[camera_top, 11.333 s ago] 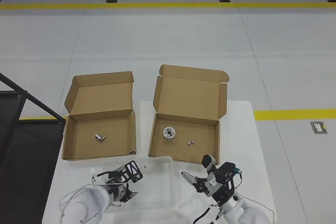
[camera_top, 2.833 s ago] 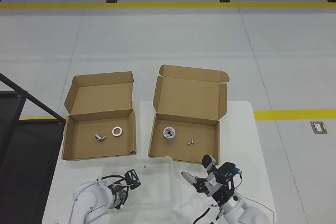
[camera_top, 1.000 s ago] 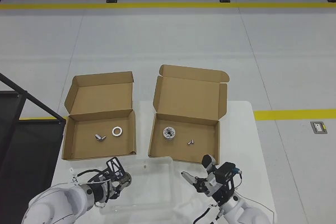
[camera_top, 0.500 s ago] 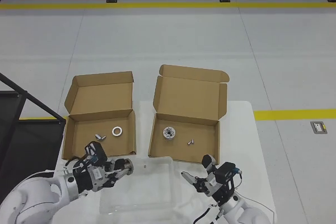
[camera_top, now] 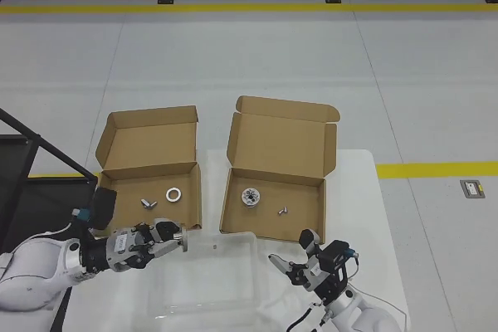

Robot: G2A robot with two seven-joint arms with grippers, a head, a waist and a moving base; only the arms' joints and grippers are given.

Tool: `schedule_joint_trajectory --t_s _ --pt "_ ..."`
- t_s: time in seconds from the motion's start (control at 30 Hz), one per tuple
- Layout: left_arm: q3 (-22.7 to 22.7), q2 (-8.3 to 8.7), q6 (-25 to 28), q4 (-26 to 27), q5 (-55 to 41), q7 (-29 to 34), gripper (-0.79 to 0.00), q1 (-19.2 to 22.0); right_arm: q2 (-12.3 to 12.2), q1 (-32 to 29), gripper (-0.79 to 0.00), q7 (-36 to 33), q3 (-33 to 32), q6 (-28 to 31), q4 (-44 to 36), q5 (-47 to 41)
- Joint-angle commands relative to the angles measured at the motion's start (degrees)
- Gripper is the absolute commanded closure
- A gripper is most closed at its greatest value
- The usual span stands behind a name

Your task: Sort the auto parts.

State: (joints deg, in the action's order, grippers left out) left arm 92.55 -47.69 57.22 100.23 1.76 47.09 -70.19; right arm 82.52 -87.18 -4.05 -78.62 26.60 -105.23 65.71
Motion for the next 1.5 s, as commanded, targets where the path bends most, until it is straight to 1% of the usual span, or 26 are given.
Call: schedule_joint_trajectory --t_s 0.0,0.1,0.17,0.27,0.3,0.33,0.4,0.5,0.53,0.9,0.97,1.03,1.1,1.2,1.3,1.47 --pt "1.6 0.52 -1.7 -0.6 2.6 0.8 0.0 0.6 0.0 0.0 -0.785 0.0 0.0 0.0 0.0 0.0" --pt "3.4 0.47 -7.9 1.3 10.5 -1.4 0.0 0.2 0.0 0.0 -0.785 0.0 0.0 0.0 0.0 0.0" --pt "3.9 0.17 -14.2 3.4 19.0 -4.9 0.0 -0.5 0.0 0.0 -0.785 0.0 0.0 0.0 0.0 0.0" --pt "2.3 -0.28 -21.4 4.5 27.2 -8.9 0.0 -1.3 0.0 0.0 -0.785 0.0 0.0 0.0 0.0 0.0" --pt "1.4 -0.38 -23.0 4.2 28.6 -9.4 0.0 -1.1 0.0 0.0 -0.785 0.0 0.0 0.0 0.0 0.0" --pt "0.8 -0.46 -24.9 3.5 30.0 -9.8 0.0 -0.4 0.0 0.0 -0.785 0.0 0.0 0.0 0.0 0.0" --pt "-0.9 -0.69 -30.6 2.2 34.8 -10.5 0.0 1.4 0.0 0.0 -0.785 0.0 0.0 0.0 0.0 0.0" --pt "-5.1 -1.31 -40.7 -0.6 43.7 -12.5 0.0 4.6 0.0 0.0 -0.785 0.0 0.0 0.0 0.0 0.0" --pt "-5.7 -1.39 -41.6 -1.0 44.6 -12.5 0.0 5.0 0.0 0.0 -0.785 0.0 0.0 0.0 0.0 0.0" --pt "-5.7 -1.39 -41.6 -1.0 44.6 -12.5 0.0 5.0 0.0 0.0 -0.785 0.0 0.0 0.0 0.0 0.0" --pt "-5.7 -1.45 -43.3 -2.1 45.9 -12.8 0.0 5.1 0.0 0.0 -0.785 0.0 0.0 0.0 0.0 0.0" --pt "-6.5 -1.65 -45.6 -5.0 46.7 -12.1 0.0 7.0 0.0 0.0 -0.785 0.0 0.0 0.0 0.0 0.0" --pt "-8.4 -2.0 -47.2 -8.9 47.3 -11.0 0.0 10.1 0.0 0.0 -0.785 0.0 0.0 0.0 0.0 0.0" --pt "-11.7 -2.75 -48.2 -16.1 46.2 -9.9 0.0 15.6 0.0 0.0 -0.785 0.0 0.0 0.0 0.0 0.0" --pt "-15.4 -3.65 -50.3 -23.2 47.9 -9.5 0.0 20.8 0.0 0.0 -0.785 0.0 0.0 0.0 0.0 0.0" --pt "-20.8 -5.25 -52.4 -34.3 50.2 -9.2 0.0 28.1 0.0 0.0 -0.785 0.0 0.0 0.0 0.0 0.0"
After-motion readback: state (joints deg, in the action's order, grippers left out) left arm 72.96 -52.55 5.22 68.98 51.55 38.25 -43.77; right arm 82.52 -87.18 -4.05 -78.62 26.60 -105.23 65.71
